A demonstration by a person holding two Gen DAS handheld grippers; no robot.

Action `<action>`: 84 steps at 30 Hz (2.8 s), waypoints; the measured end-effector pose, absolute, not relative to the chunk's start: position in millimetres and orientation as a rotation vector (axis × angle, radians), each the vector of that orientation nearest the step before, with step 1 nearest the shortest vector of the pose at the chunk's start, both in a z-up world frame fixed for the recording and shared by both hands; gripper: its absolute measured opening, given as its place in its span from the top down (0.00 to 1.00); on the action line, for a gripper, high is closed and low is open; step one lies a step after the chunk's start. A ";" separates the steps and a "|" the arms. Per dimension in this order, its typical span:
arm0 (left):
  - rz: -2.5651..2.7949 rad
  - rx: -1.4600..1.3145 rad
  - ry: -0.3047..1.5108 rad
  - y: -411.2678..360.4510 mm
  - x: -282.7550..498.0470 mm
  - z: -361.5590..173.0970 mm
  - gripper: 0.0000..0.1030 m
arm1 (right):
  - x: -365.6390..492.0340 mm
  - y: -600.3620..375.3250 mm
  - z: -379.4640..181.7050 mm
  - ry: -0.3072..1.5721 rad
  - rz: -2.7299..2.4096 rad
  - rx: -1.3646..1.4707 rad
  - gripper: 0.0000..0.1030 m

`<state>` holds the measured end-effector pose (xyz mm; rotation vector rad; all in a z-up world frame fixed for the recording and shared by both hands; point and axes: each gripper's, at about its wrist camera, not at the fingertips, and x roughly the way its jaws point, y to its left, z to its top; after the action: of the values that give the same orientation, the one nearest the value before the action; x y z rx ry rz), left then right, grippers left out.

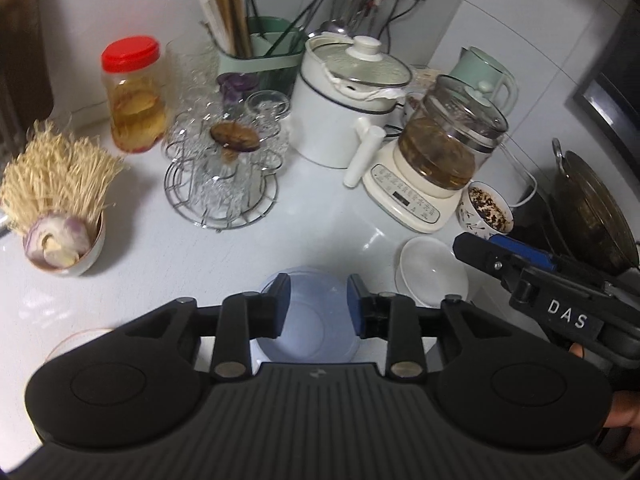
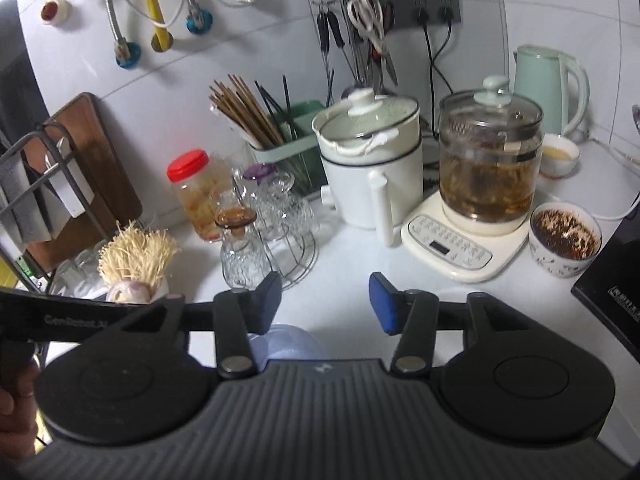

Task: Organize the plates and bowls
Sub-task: 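Open both grippers to release the light blue bowl, then move both grippers to the white ceramic bowl, then close both grippers on the rim of the white bowl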

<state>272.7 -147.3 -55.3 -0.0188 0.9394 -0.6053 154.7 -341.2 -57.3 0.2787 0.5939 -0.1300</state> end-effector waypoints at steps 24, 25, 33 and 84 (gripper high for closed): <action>-0.710 0.035 0.974 -274.1 301.9 -87.4 0.46 | 139.5 -448.1 -77.9 0.584 -0.293 0.357 0.43; -0.707 0.041 0.986 -279.9 303.3 -93.2 0.46 | 139.8 -452.2 -82.3 0.597 -0.298 0.362 0.43; -0.694 0.060 1.029 -307.7 312.8 -125.4 0.46 | 136.8 -481.7 -106.0 0.661 -0.320 0.437 0.43; -0.625 -0.052 1.187 -349.7 334.2 -200.9 0.89 | 198.0 -528.5 -201.5 0.988 -0.199 0.653 0.85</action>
<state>334.2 -349.7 -200.9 -0.0521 1.1875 -0.6250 198.0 -528.5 -201.5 0.6531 0.9881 -0.1994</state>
